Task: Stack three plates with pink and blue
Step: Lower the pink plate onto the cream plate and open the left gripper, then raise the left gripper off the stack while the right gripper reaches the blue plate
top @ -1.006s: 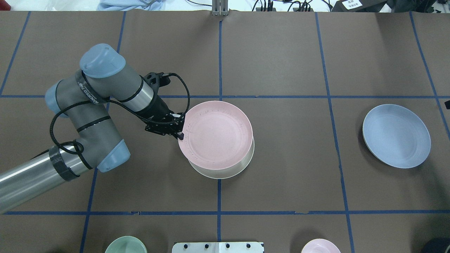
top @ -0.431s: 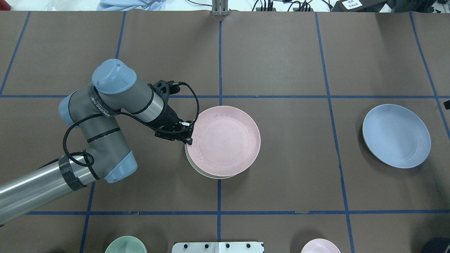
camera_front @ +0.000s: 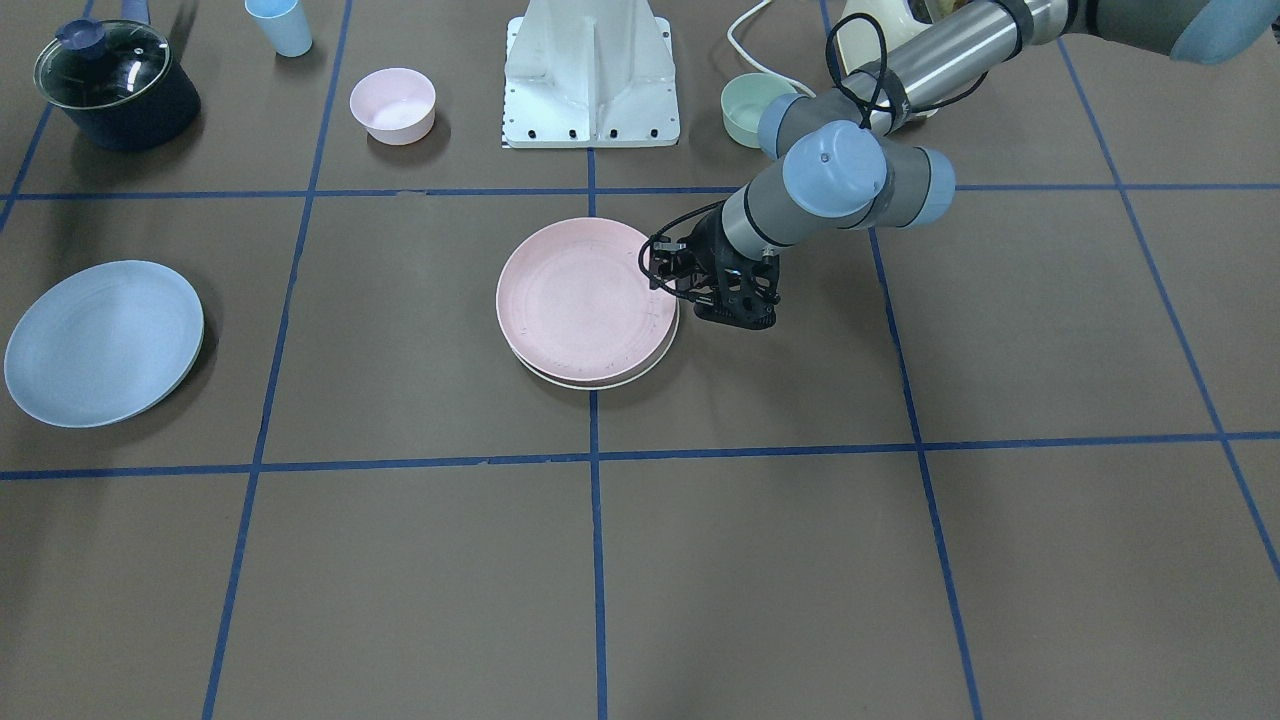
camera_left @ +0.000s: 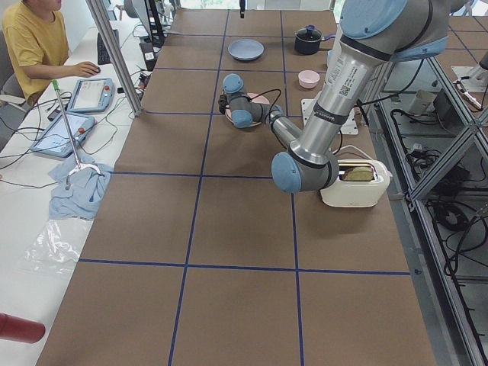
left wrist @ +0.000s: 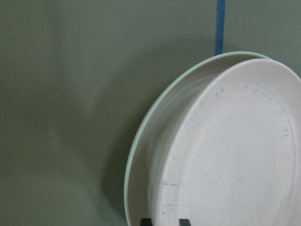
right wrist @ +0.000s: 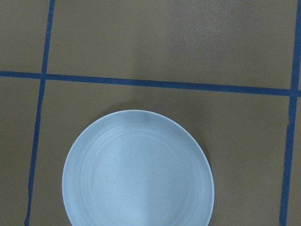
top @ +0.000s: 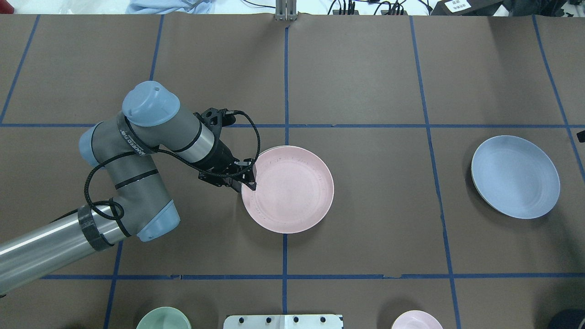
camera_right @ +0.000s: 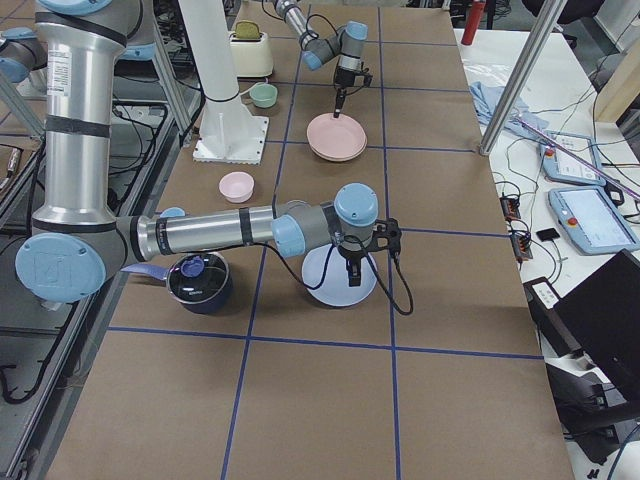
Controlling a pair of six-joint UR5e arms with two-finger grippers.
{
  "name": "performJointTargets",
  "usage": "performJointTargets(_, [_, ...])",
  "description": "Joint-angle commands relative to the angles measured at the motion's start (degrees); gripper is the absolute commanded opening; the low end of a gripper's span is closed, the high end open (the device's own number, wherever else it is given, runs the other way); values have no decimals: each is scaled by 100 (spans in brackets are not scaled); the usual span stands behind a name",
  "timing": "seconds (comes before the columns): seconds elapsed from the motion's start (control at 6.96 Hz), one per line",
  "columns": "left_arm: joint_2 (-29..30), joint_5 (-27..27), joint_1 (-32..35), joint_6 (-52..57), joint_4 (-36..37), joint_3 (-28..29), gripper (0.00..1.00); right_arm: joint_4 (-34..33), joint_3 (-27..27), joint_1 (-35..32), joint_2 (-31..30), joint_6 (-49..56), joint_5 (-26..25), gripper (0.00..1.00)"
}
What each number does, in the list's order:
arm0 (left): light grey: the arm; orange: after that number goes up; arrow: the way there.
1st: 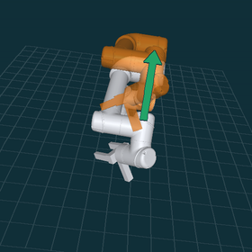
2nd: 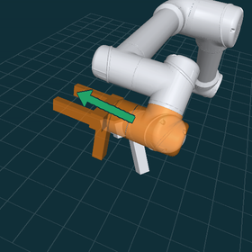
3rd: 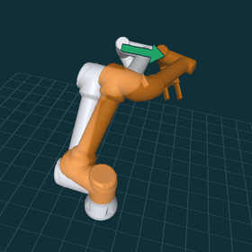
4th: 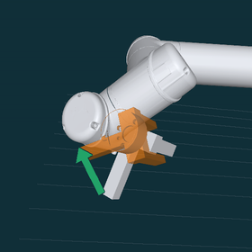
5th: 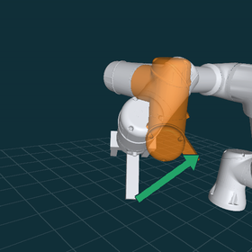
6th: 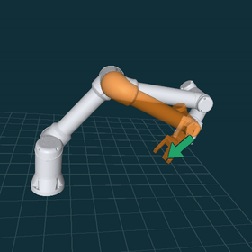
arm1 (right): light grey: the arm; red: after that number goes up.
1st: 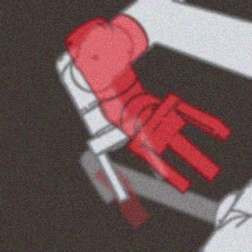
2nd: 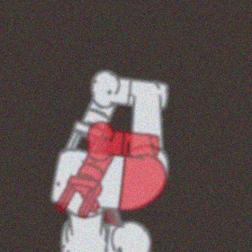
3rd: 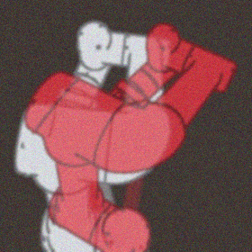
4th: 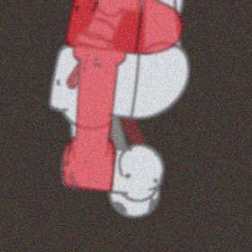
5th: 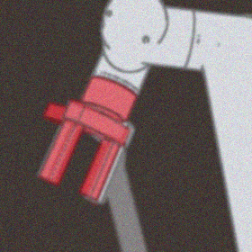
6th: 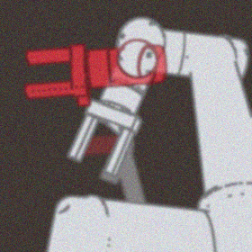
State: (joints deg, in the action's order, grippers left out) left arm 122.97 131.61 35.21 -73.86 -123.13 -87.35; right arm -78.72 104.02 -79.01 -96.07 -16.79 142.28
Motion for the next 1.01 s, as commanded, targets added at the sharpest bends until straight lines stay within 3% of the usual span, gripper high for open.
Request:
performJointTargets(0.0, [-27,-48,47,-6,0,-289,83,-3,-4,69,9,0,10,100])
performJointTargets(0.29, [-62,13,407,-15,9,-493,83,5,-22,506,0,-278,2,100])
performJointTargets(0.58, [-62,5,461,-15,17,-520,83,355,-300,825,-130,-905,-612,100])
performJointTargets(0.86, [-71,-4,452,-23,17,-546,83,1702,-1299,834,-106,-966,-614,100])
